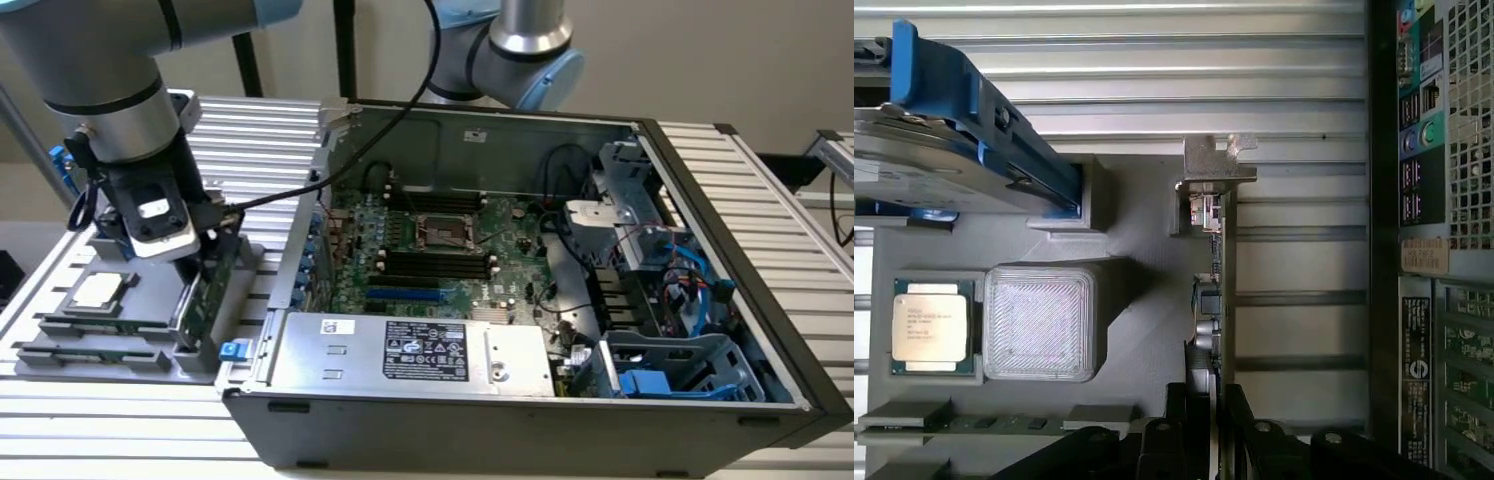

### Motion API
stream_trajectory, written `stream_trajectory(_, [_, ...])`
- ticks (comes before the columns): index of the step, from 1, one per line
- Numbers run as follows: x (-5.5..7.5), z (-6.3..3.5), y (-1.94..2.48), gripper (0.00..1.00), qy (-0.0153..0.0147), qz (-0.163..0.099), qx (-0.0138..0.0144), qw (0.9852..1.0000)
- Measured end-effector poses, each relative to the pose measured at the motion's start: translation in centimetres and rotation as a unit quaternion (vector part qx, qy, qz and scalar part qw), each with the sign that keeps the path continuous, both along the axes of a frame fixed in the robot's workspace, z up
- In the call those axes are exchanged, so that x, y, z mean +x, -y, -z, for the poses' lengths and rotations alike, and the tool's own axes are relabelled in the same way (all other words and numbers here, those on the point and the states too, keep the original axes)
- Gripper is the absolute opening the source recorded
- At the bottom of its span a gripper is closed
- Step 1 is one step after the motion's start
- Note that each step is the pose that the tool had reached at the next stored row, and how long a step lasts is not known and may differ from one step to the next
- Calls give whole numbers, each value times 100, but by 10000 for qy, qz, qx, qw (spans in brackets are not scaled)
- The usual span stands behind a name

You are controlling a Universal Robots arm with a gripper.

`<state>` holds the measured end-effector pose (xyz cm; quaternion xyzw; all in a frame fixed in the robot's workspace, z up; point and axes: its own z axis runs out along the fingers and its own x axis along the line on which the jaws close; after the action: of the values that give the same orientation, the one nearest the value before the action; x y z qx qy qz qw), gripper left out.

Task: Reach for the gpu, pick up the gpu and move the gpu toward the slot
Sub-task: 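Pick up the gpu and move the gpu toward the slot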

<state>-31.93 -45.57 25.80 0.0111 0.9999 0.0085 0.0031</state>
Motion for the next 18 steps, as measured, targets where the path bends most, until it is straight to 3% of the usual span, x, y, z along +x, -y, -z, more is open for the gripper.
stream_trajectory(18, [54, -793, 15, 26, -19, 0, 11, 10000])
